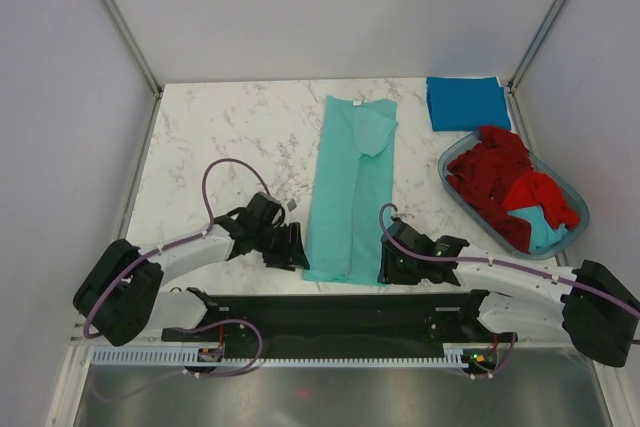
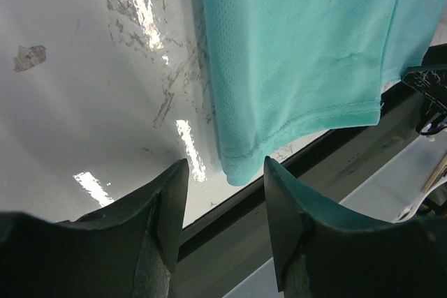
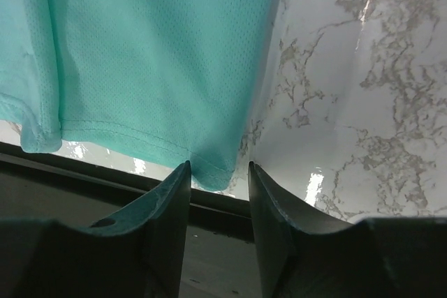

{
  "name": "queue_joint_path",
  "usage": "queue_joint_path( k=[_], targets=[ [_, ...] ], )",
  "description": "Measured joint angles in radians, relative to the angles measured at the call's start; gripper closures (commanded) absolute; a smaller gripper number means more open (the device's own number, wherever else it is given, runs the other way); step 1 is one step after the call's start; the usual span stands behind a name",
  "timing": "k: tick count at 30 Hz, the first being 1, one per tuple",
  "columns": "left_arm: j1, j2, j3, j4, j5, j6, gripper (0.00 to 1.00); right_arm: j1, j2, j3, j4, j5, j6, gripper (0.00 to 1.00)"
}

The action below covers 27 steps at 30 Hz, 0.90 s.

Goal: Fold and stack the t-shirts
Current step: Fold the tshirt

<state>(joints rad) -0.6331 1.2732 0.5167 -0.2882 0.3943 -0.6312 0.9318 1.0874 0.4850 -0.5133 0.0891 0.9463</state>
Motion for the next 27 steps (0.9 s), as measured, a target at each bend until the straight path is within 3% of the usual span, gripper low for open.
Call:
queue_joint_path(
  k=[3, 9, 12, 15, 18, 22, 25, 27],
  targets=[
    [-0.005, 0.023, -0.005, 0.011, -0.001, -0.001, 0.48, 0.0, 0.0, -0.017, 0.026, -0.018, 0.001, 0.58],
    [-0.014, 0.025, -0.014, 0.035, -0.006, -0.006, 0.52, 0.0, 0.0, -0.032, 0.044, -0.032, 0.009, 0.87],
    [-0.014, 0.027, -0.017, 0.042, -0.005, -0.01, 0.53, 0.0, -0.001, -0.037, 0.051, -0.034, 0.01, 0.96],
    [-0.015, 0.027, -0.023, 0.06, 0.0, -0.018, 0.52, 0.0, -0.006, -0.041, 0.053, -0.034, 0.011, 0.97],
    [-0.016, 0.027, -0.03, 0.076, 0.002, -0.032, 0.51, 0.0, -0.019, -0.05, 0.058, -0.034, 0.012, 0.82],
    [-0.019, 0.026, -0.037, 0.092, 0.004, -0.047, 0.53, 0.0, -0.037, -0.06, 0.057, -0.033, 0.018, 0.72],
    [-0.023, 0.029, -0.045, 0.105, 0.004, -0.058, 0.66, 0.0, -0.056, -0.067, 0.054, -0.033, 0.02, 0.72],
    [-0.026, 0.037, -0.05, 0.112, 0.004, -0.066, 0.77, 0.0, -0.069, -0.073, 0.049, -0.032, 0.019, 0.81]
  ],
)
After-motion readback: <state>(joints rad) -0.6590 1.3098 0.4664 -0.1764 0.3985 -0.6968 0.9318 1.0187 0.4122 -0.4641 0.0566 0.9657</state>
